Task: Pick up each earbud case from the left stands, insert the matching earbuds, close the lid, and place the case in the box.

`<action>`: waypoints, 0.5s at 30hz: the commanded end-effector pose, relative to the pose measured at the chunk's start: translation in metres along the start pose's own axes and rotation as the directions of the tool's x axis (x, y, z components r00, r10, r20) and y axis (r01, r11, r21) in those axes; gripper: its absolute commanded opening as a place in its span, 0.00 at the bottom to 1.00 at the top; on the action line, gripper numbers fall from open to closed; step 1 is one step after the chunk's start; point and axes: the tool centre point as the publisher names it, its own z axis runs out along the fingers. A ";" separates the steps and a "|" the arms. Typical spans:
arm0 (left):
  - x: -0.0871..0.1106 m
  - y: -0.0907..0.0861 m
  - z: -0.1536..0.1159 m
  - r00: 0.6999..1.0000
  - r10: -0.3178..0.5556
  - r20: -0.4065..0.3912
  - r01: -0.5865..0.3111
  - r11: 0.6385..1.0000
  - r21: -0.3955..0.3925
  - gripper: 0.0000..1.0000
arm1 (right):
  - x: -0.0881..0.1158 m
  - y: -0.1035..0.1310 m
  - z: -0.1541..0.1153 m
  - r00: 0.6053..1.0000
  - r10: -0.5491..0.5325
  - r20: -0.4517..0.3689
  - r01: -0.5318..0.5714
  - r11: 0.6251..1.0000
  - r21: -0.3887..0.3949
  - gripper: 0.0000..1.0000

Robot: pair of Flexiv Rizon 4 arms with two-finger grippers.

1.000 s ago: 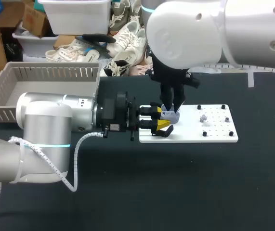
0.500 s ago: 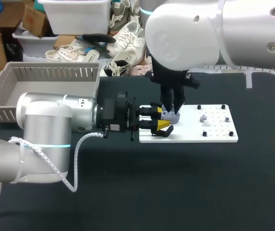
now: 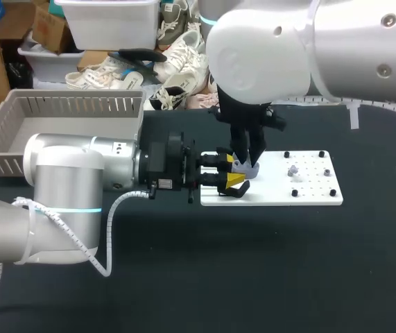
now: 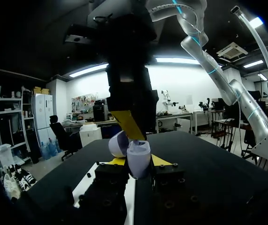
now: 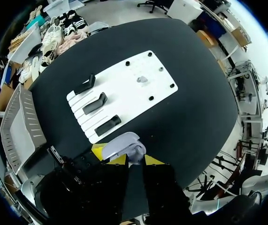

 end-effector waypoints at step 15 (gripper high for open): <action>0.001 0.001 -0.001 1.000 0.001 0.002 -0.001 1.000 -0.002 0.00 | 0.001 -0.005 -0.005 1.000 0.009 0.007 -0.008 1.000 -0.028 0.32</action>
